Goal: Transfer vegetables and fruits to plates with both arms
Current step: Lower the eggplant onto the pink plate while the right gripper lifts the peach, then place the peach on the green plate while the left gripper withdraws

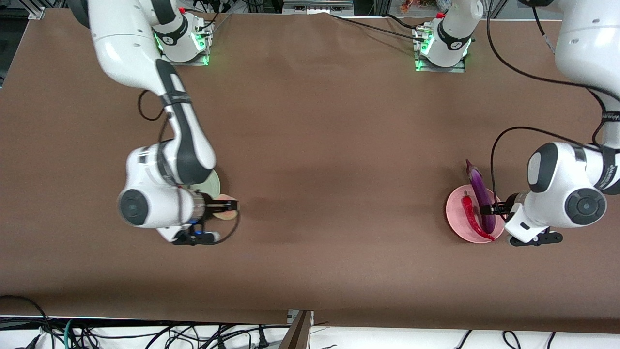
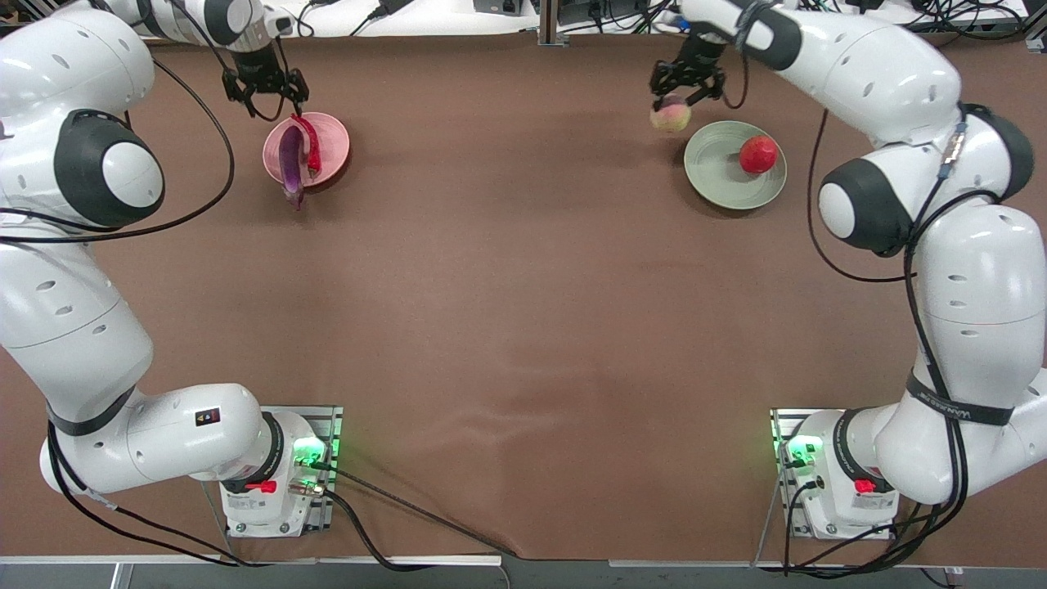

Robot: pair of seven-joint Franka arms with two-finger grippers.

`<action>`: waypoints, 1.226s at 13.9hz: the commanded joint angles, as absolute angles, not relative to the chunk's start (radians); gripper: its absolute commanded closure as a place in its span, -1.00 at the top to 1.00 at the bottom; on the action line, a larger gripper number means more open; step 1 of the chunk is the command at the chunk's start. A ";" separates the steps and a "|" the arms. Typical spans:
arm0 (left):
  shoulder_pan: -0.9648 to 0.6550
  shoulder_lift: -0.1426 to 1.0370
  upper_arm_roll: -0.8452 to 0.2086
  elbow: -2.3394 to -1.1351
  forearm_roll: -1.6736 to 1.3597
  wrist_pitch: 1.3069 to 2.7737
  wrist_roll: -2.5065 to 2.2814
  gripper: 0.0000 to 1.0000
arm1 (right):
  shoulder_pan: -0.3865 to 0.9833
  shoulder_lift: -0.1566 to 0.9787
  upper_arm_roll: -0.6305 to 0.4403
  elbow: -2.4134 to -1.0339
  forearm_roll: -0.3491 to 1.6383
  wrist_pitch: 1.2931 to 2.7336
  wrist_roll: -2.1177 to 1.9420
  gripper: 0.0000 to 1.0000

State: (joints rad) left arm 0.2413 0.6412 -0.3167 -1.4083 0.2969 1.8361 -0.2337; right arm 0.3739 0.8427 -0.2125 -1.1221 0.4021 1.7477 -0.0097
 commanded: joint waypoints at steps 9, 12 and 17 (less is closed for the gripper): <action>0.213 0.335 -0.391 -1.253 0.153 1.465 -0.195 1.00 | 0.350 0.790 -0.282 -1.382 0.463 1.790 -0.202 0.99; 0.135 0.243 -0.244 -1.350 0.117 1.483 0.018 1.00 | 0.337 0.792 -0.281 -1.381 0.469 1.793 -0.202 1.00; 0.031 -0.021 -0.092 -1.669 0.030 1.582 0.048 1.00 | 0.351 0.759 -0.282 -1.365 0.459 1.792 -0.186 1.00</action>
